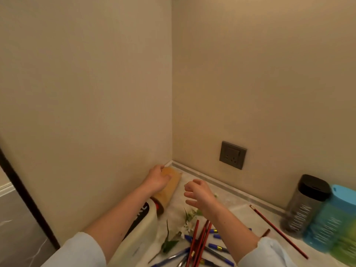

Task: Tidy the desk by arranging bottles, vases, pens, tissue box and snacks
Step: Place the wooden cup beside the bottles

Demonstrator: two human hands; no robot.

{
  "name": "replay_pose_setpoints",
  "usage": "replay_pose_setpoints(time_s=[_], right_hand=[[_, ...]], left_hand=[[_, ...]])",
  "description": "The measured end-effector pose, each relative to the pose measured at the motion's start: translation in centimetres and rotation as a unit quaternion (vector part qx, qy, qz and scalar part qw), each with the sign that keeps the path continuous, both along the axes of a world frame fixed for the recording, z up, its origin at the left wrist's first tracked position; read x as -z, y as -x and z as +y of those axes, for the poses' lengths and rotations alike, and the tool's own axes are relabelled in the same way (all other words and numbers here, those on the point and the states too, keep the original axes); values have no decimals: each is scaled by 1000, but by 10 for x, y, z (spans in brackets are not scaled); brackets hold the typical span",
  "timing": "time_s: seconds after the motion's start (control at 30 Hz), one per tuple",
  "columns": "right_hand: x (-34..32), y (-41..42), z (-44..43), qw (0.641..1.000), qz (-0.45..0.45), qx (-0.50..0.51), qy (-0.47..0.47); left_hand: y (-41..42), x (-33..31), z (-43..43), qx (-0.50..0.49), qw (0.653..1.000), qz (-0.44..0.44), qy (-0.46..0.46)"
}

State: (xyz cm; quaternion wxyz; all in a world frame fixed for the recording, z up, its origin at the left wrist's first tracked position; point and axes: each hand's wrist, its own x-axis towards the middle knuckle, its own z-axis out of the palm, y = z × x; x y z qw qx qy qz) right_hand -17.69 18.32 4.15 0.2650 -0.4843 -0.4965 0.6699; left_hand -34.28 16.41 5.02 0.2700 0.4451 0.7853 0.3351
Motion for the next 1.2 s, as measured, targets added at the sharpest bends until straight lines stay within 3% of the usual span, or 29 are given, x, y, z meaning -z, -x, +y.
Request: replay_pose_setpoints(time_s=[0.23, 0.43, 0.73, 0.93, 1.1, 1.2], right_hand=[[23, 46, 38, 998, -50, -7, 27], [39, 71, 55, 996, -31, -7, 86], [56, 91, 66, 988, 20, -30, 153], [50, 89, 70, 992, 46, 3, 113], [26, 71, 72, 990, 115, 68, 35], [7, 51, 69, 986, 135, 94, -1]], left_hand=[[38, 24, 34, -6, 998, -17, 65], [56, 41, 54, -22, 995, -25, 99], [64, 56, 66, -47, 980, -111, 157], [50, 48, 69, -42, 986, -135, 84], [25, 19, 70, -9, 996, -89, 12], [6, -1, 69, 28, 990, -132, -50]])
